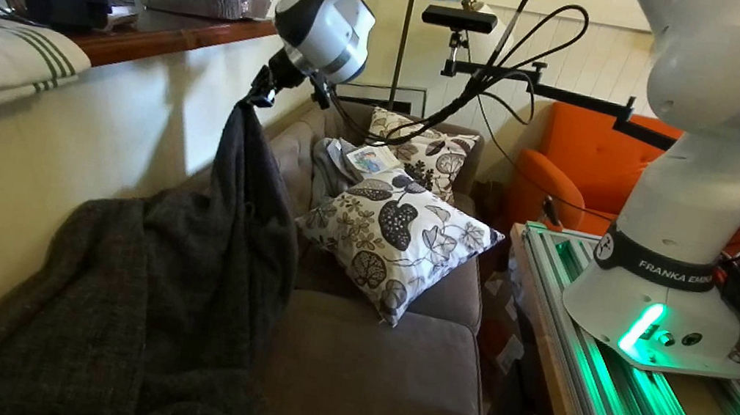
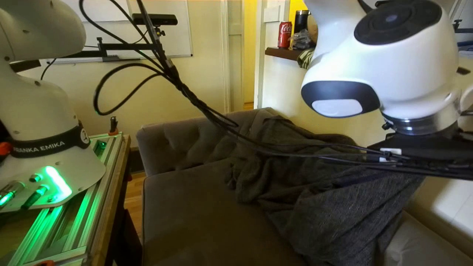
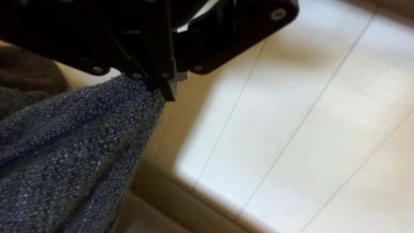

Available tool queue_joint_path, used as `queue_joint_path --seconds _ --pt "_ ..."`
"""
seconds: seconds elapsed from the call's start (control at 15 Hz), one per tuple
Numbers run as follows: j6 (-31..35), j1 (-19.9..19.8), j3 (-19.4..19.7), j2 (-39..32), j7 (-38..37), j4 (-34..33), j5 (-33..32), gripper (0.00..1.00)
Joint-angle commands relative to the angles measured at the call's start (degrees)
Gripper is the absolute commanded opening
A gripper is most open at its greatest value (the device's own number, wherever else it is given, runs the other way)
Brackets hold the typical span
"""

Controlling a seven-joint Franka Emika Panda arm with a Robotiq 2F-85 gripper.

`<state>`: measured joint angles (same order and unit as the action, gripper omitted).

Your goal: Move the right end of the blanket to the right

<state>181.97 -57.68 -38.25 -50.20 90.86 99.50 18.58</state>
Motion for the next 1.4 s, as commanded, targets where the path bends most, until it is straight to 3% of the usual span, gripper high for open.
queue_joint_path --seconds 0.0,0.27,0.33,0.4,0.73,1.0,1.33 --pt "0.1 -2.9 -2.0 0.6 -5.4 1.6 -6.8 0.03" --pt "0.1 -4.4 -2.8 1.6 -5.4 3.7 -7.1 0.02" --pt "3.7 -0.1 2.5 1.8 -6.2 2.0 -9.2 0.02" --pt "6.0 2.1 4.8 0.5 -7.5 -1.1 -12.0 0.03" --pt "5.7 14.4 19.9 -2.4 -16.7 -16.8 -23.3 0.02" --pt "5.5 23.9 36.5 -6.1 -24.6 -28.2 -25.0 0.02" --pt "3.6 31.5 59.1 -14.8 -37.9 -39.4 -23.3 0.02"
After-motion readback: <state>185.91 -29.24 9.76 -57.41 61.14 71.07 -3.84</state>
